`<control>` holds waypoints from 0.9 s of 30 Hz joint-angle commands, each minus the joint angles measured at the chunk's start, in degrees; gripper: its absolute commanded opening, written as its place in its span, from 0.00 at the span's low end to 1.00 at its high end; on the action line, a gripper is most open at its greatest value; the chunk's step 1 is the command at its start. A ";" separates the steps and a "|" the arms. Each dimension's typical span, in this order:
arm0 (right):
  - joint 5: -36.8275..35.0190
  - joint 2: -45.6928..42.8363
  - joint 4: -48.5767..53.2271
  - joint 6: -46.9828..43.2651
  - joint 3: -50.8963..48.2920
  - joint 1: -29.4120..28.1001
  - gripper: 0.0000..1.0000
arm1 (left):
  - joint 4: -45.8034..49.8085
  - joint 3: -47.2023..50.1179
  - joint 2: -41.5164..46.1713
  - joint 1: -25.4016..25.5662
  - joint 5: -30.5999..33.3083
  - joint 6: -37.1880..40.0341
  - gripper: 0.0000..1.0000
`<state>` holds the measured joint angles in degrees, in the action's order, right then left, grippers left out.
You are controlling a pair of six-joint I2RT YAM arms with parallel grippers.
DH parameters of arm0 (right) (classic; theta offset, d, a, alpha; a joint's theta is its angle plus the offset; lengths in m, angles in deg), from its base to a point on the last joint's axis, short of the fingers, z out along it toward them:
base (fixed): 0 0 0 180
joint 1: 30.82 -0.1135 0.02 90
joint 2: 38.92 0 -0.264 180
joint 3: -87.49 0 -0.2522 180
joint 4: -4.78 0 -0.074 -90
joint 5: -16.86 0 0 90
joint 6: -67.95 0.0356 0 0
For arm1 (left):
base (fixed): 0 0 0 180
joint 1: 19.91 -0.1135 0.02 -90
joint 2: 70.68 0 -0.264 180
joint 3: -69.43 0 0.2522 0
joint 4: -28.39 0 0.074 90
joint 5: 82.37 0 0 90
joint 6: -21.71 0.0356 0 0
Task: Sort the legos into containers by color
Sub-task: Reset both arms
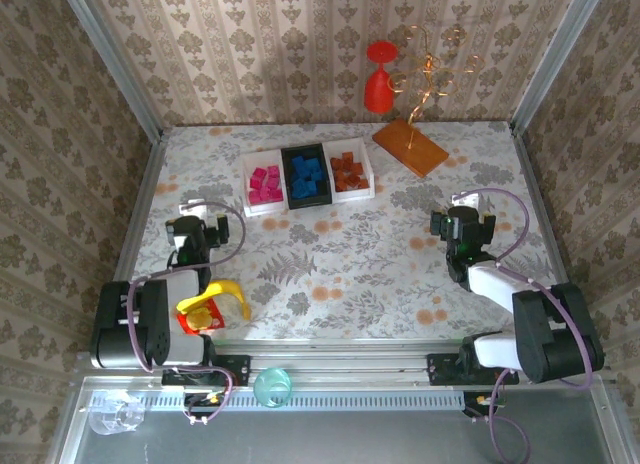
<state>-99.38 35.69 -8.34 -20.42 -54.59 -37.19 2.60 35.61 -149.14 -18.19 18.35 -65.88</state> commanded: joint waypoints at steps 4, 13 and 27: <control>8.42 0.35 -10.85 -2.58 -1.85 0.57 1.00 | -13.15 0.47 -4.46 -0.90 -6.62 -0.08 1.00; 15.12 1.49 -16.28 -1.03 -3.09 2.77 1.00 | -16.95 -0.10 -10.48 -0.66 -7.82 0.38 1.00; 18.55 12.78 -22.08 1.01 -1.04 4.88 1.00 | -15.30 -1.39 -10.89 0.04 -3.69 0.40 1.00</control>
<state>-81.61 48.81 -30.15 -20.18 -56.84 -32.67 -12.53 35.52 -160.09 -18.43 13.85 -65.83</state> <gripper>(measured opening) 0.999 0.998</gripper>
